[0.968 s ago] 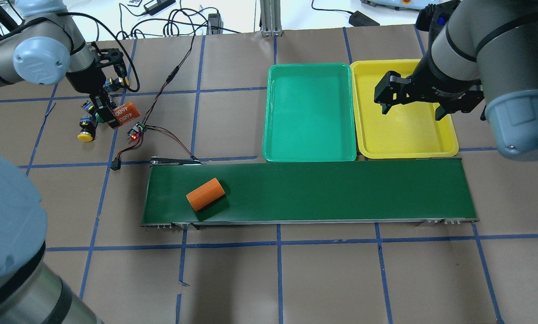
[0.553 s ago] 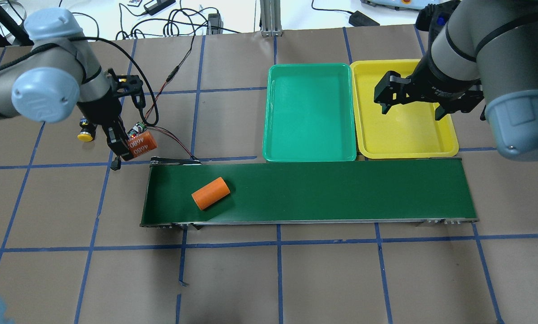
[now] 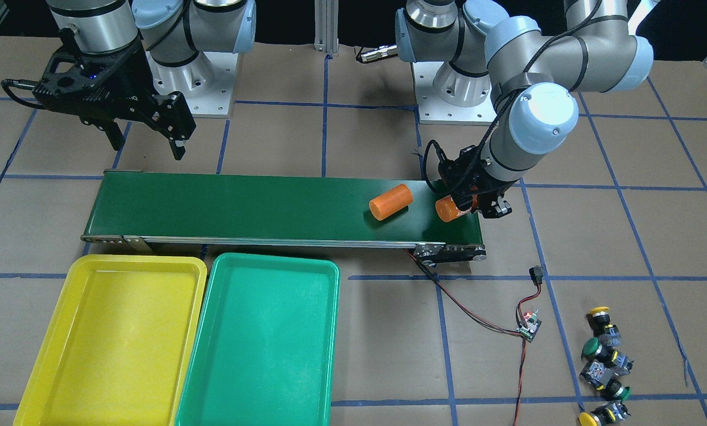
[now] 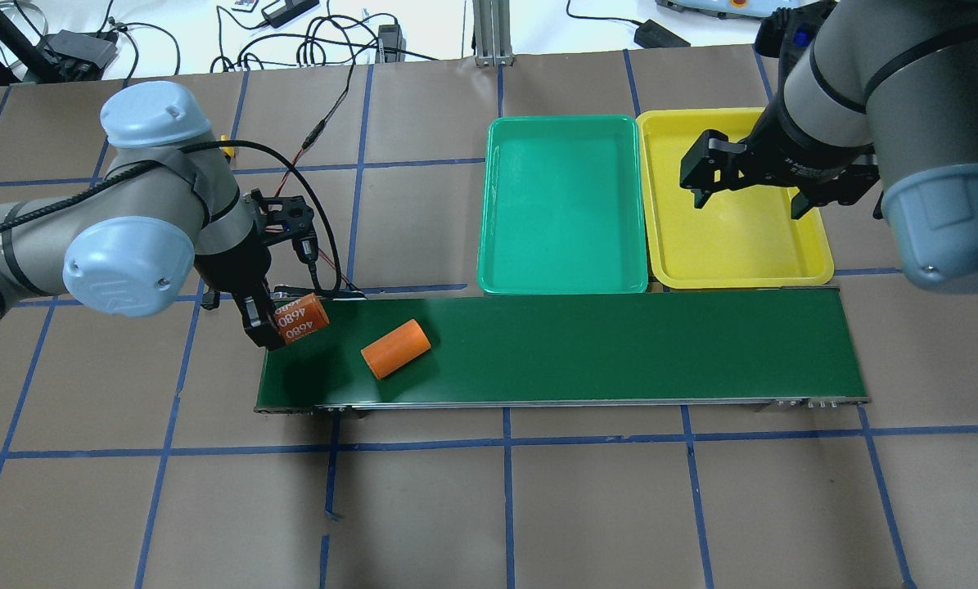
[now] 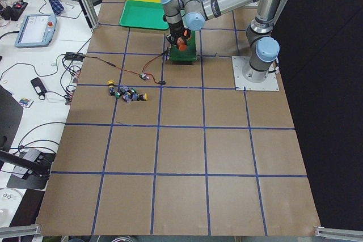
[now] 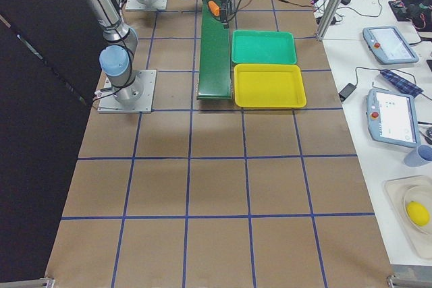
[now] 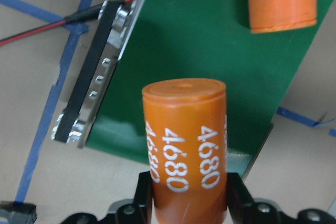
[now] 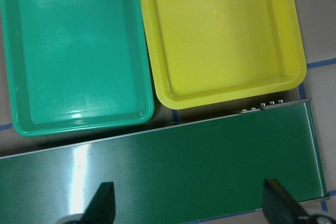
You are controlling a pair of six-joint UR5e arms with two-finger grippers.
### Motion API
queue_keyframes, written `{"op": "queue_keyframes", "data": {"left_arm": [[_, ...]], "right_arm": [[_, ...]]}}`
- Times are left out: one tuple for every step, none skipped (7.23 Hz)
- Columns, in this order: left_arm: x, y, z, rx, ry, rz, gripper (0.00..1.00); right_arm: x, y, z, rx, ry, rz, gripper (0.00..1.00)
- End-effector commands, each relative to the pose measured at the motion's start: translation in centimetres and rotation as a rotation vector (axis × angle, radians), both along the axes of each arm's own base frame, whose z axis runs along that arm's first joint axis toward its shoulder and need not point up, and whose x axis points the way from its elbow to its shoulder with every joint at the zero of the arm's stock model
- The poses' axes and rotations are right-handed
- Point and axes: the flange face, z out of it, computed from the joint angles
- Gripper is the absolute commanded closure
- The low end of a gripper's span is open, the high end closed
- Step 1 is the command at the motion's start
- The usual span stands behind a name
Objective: Sort buttons by color to trays
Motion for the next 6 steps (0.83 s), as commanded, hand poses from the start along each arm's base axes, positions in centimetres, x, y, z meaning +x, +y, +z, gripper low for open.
{"op": "queue_keyframes", "data": {"left_arm": [[-0.5, 1.3, -1.8, -0.008, -0.014, 0.066, 0.18], [-0.4, 1.3, -2.0, -0.038, -0.015, 0.067, 0.11], [0.3, 0.7, -1.2, -0.059, -0.013, 0.067, 0.11], [2.5, -1.0, 0.9, -0.097, -0.014, 0.107, 0.11], [5.5, -2.8, 2.4, -0.051, 0.018, 0.171, 0.11], [8.7, -4.3, 4.0, -0.006, 0.08, 0.254, 0.11]], "right_arm": [[0.0, 0.0, 0.0, -0.001, 0.0, 0.0, 0.0], [0.1, 0.1, -0.2, 0.009, 0.0, -0.004, 0.0], [0.1, 0.2, -0.7, 0.017, -0.002, -0.007, 0.0], [0.1, 0.2, -0.8, 0.017, -0.005, -0.008, 0.0], [0.1, 0.2, -0.8, 0.017, -0.004, -0.005, 0.0], [0.2, 0.3, -0.7, 0.017, -0.003, -0.002, 0.0]]}}
